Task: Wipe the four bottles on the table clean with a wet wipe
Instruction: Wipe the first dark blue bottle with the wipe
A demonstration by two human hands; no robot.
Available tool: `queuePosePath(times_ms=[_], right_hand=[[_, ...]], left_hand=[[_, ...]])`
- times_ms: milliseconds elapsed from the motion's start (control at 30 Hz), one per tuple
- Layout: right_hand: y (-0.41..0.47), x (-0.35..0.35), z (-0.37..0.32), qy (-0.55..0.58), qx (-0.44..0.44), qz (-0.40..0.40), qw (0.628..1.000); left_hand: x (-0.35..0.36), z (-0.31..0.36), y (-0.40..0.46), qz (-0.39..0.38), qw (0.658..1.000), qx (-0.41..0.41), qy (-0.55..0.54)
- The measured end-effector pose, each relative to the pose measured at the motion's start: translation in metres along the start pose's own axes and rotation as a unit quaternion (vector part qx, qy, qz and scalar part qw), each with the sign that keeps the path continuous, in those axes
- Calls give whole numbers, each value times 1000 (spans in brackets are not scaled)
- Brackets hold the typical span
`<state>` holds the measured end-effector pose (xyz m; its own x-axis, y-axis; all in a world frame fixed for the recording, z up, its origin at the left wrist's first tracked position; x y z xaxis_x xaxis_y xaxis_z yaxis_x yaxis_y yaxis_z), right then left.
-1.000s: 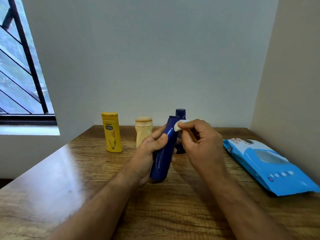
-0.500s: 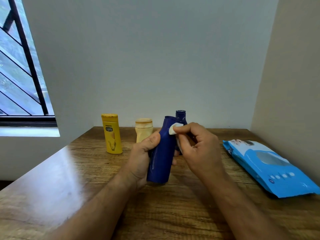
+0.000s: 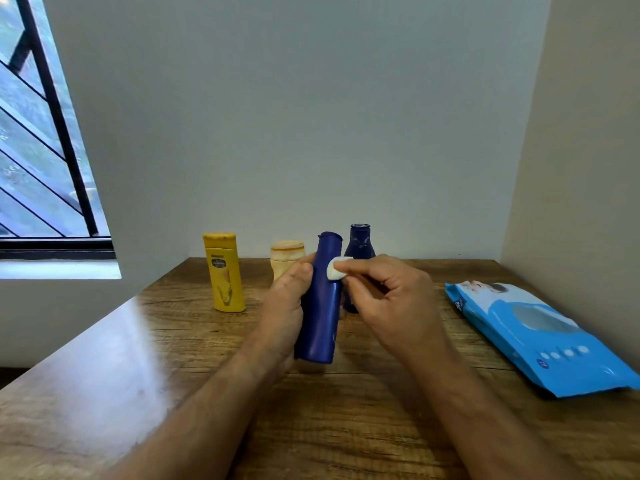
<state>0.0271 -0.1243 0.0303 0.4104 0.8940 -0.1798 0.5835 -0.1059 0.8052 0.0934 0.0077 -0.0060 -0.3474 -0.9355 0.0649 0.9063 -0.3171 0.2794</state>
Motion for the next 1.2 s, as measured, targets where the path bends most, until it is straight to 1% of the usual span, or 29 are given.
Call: queuePosePath(times_ms=[133, 200, 267, 400, 467, 533, 600, 667, 733, 800, 867, 933, 1000, 1067, 1167, 1200], right_hand=[[-7, 10, -1, -10, -11, -123, 992], [-8, 13, 1, -19, 0, -156, 988], [-8, 14, 0, -16, -3, -140, 990], [-3, 6, -3, 11, 2, -15, 1000], [-2, 3, -4, 16, -1, 4, 1000], [-3, 5, -6, 7, -3, -40, 999], [-7, 12, -7, 3, 15, -122, 992], [-11, 19, -7, 28, 59, -195, 979], [-13, 22, -6, 63, 106, -226, 966], [-12, 21, -5, 83, 126, -202, 968], [-8, 18, -5, 74, 113, -138, 981], [-5, 14, -5, 92, 102, -69, 988], [-5, 11, -4, 127, 116, -36, 984], [-5, 11, -3, 137, 133, -55, 980], [-7, 16, -5, 145, 145, -136, 969], [-7, 18, -5, 142, 141, -142, 969]], left_hand=[[-6, -2, 5, 44, 999, -7, -8], [-8, -2, 6, 57, 998, -6, -12], [-8, -1, 6, 50, 999, -4, 0], [-2, 0, 2, 2, 999, -1, 44], [-1, 1, 0, 2, 999, 3, 44], [-2, 1, 0, 10, 1000, -2, 26], [-6, 2, 2, 34, 999, -15, -5], [-12, 2, 5, 66, 997, -16, -27], [-14, 2, 5, 76, 996, -20, -39], [-12, 2, 4, 66, 997, -21, -33], [-8, 3, 3, 36, 999, -19, -15], [-2, 4, -1, -1, 1000, -16, -12], [4, 5, -4, -30, 999, -11, -6], [5, 5, -6, -39, 999, -18, -14], [4, 5, -8, -47, 996, -49, -53], [4, 5, -8, -48, 995, -57, -66]])
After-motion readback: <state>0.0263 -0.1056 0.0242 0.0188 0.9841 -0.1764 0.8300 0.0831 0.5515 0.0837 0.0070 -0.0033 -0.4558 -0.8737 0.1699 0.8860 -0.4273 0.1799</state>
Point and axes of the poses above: each hand's wrist, its own y-axis towards the middle knuckle, its own x-axis out of the palm, z = x × y, the point moved 4 cm from there along y, towards the middle knuckle, and after that the axes turned 13 degrees about y, right-handed, at the moved point
